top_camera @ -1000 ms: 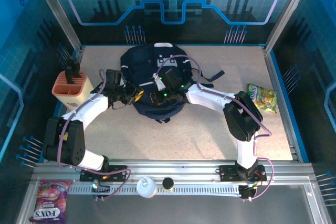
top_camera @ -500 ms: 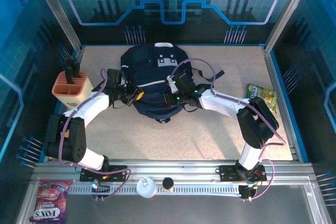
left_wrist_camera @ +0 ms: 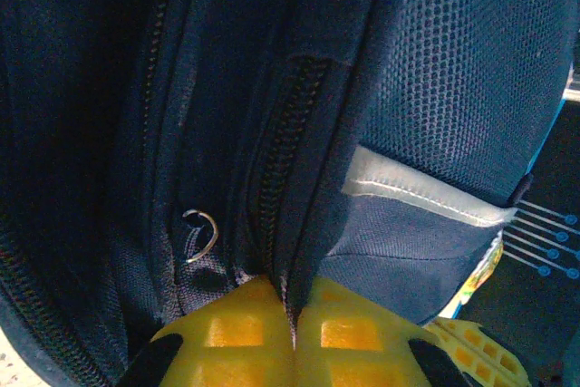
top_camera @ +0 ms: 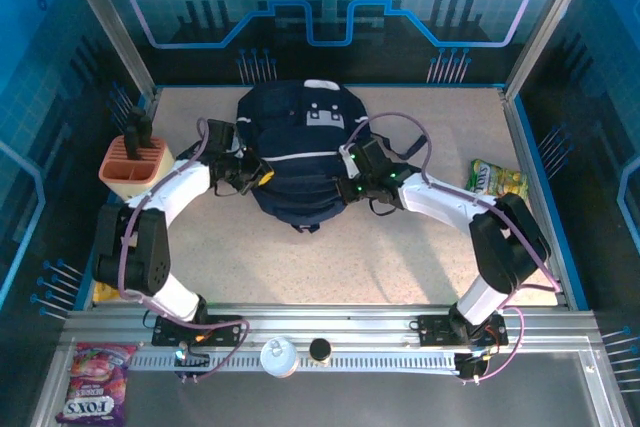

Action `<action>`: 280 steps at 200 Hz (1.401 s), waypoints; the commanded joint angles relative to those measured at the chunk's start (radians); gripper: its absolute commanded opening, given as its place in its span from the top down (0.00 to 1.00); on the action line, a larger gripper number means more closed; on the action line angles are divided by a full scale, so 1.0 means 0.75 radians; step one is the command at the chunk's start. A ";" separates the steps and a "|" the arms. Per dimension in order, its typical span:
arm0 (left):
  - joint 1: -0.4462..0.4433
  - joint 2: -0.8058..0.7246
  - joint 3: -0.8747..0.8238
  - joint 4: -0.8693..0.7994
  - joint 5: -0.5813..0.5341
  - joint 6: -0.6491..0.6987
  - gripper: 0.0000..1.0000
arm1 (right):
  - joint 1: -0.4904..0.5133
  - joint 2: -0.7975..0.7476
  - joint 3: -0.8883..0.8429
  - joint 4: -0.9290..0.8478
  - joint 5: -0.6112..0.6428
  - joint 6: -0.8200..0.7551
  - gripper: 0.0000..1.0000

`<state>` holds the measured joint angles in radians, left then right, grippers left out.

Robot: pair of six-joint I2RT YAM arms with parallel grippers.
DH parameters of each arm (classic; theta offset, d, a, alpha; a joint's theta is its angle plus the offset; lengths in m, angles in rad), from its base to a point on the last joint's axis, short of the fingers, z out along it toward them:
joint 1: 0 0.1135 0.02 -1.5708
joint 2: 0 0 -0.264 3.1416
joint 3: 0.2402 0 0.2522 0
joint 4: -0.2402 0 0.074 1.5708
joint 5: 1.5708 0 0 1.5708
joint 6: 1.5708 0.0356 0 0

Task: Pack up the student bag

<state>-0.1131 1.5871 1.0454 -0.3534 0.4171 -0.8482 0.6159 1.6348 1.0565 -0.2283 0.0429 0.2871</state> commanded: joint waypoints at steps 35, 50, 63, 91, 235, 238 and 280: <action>0.018 0.118 0.188 -0.174 0.009 0.283 1.00 | -0.023 -0.072 -0.096 -0.158 0.174 0.044 1.00; 0.018 0.146 0.216 -0.210 0.008 0.327 1.00 | -0.033 -0.051 -0.075 -0.158 0.189 0.034 1.00; 0.018 0.161 0.232 -0.230 0.007 0.352 1.00 | -0.044 -0.025 -0.048 -0.169 0.227 0.027 1.00; 0.019 0.176 0.262 -0.257 0.006 0.389 1.00 | -0.094 0.007 -0.004 -0.191 0.356 0.042 1.00; 0.016 0.236 0.323 -0.335 0.029 0.549 1.00 | -0.325 0.189 0.280 -0.059 0.110 0.063 1.00; 0.016 0.236 0.325 -0.334 0.031 0.550 1.00 | -0.330 0.190 0.289 -0.062 0.088 0.080 1.00; 0.016 0.186 0.327 -0.312 0.051 0.529 0.95 | -0.357 0.134 0.314 -0.087 0.008 0.179 0.92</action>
<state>-0.1135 1.7531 1.2709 -0.5449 0.4541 -0.4900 0.3931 1.7668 1.2488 -0.2916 0.0200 0.3504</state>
